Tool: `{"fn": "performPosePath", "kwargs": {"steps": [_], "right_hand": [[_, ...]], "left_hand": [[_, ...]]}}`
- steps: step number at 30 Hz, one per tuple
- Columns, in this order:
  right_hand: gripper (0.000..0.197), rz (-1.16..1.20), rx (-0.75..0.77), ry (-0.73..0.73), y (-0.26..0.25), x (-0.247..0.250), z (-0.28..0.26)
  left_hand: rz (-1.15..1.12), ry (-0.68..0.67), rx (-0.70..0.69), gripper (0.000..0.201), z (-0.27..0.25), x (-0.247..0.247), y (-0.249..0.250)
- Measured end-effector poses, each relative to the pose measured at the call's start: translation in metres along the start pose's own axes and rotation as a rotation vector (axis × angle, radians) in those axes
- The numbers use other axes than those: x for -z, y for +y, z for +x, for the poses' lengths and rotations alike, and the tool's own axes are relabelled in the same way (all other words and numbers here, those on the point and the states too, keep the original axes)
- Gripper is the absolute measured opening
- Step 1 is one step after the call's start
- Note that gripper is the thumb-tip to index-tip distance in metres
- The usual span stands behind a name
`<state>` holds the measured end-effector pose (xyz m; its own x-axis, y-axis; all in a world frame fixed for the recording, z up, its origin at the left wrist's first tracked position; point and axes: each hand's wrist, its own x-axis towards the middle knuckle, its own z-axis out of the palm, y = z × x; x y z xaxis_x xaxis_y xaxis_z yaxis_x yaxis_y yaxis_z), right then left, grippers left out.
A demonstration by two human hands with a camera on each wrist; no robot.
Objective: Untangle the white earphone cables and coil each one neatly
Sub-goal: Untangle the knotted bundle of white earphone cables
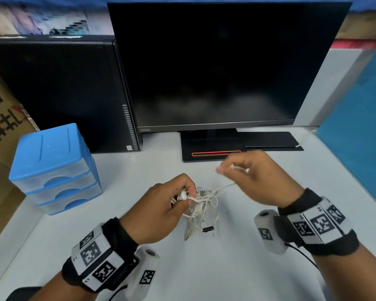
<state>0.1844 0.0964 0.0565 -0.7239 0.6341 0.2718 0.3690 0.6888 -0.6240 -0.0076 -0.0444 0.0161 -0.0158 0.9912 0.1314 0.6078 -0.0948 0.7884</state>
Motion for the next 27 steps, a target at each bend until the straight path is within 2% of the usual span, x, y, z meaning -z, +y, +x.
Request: {"fn": "performPosePath", "kwargs": {"steps": [2,3,4,6,8,10,12,14,16,18,20,22,24,27], "right_hand": [[0.026,0.327,-0.097,0.258,-0.002,0.000,0.006],[0.027,0.502,-0.164,0.337,-0.003,0.002,0.008],[0.027,0.680,-0.221,0.356,-0.005,0.004,0.009],[0.025,0.944,-0.295,0.290,-0.011,0.008,0.008],[0.023,1.073,-0.307,0.192,-0.019,0.009,0.006],[0.020,1.143,-0.269,0.083,-0.029,0.007,0.003],[0.017,1.182,-0.197,0.025,-0.032,0.007,0.001],[0.015,1.167,-0.104,0.041,-0.032,0.010,0.000],[0.012,1.040,-0.034,0.113,-0.028,0.017,-0.001],[0.023,0.854,-0.030,0.212,-0.019,0.025,0.001],[0.033,0.776,-0.120,0.290,-0.007,0.030,0.004],[0.026,0.717,-0.263,0.314,0.009,0.030,0.009],[0.024,0.560,-0.388,0.266,0.026,0.024,0.013],[0.026,0.393,-0.494,0.098,0.040,0.010,0.014]], "left_hand": [[-0.020,-0.016,0.012,0.023,0.001,0.000,0.001],[-0.037,-0.033,0.028,0.021,0.001,-0.001,0.002],[-0.070,-0.050,0.041,0.018,0.002,-0.002,0.001],[-0.221,-0.051,0.082,0.005,0.003,-0.005,0.002],[-0.344,-0.007,0.114,0.030,0.004,-0.011,0.001],[-0.287,0.032,0.132,0.053,0.004,-0.021,0.002],[-0.122,0.071,0.161,0.055,0.003,-0.031,0.000],[-0.086,0.072,0.169,0.038,0.003,-0.034,-0.006],[-0.153,0.026,0.166,0.020,0.004,-0.030,-0.012],[-0.255,-0.019,0.158,0.012,0.005,-0.024,-0.011],[-0.444,-0.047,0.175,0.011,0.007,-0.016,-0.008],[-0.627,-0.070,0.207,0.010,0.008,-0.009,-0.004],[-0.743,-0.081,0.215,0.008,0.008,-0.002,-0.004],[-0.866,-0.050,0.218,0.025,0.009,0.003,-0.005]]}}
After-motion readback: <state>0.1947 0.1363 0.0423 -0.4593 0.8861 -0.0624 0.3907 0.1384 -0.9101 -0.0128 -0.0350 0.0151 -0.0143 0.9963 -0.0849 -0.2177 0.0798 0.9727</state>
